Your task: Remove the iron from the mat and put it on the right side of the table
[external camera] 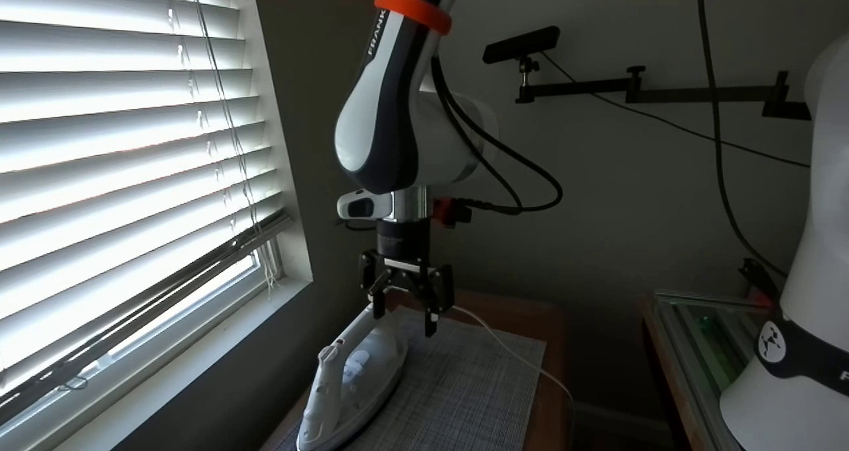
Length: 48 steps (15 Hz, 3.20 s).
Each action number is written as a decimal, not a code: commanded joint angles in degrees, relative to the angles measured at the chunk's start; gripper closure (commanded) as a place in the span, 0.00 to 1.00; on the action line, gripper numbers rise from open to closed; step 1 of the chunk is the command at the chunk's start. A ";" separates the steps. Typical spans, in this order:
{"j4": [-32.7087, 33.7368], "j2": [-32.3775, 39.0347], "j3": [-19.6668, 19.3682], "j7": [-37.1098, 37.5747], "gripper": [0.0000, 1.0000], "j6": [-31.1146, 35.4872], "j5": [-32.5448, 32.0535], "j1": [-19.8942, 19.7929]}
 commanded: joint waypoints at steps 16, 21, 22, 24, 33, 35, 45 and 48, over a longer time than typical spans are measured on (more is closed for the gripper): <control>18.20 14.74 4.79 10.62 0.00 -2.58 -16.64 -3.54; 19.94 17.67 5.32 13.39 0.04 -3.51 -20.04 -4.09; 20.15 18.18 5.48 13.64 0.09 -3.23 -20.58 -4.18; 20.51 18.91 5.67 14.09 0.26 -2.87 -21.48 -4.28; 21.39 19.83 5.26 16.69 0.91 -2.26 -25.10 -3.94; 21.26 20.00 5.20 17.36 0.99 -2.53 -25.60 -3.93; 15.78 11.16 6.40 24.36 1.00 -8.71 -22.62 -6.30; 13.67 8.30 9.27 22.30 1.00 -11.14 -16.65 -10.69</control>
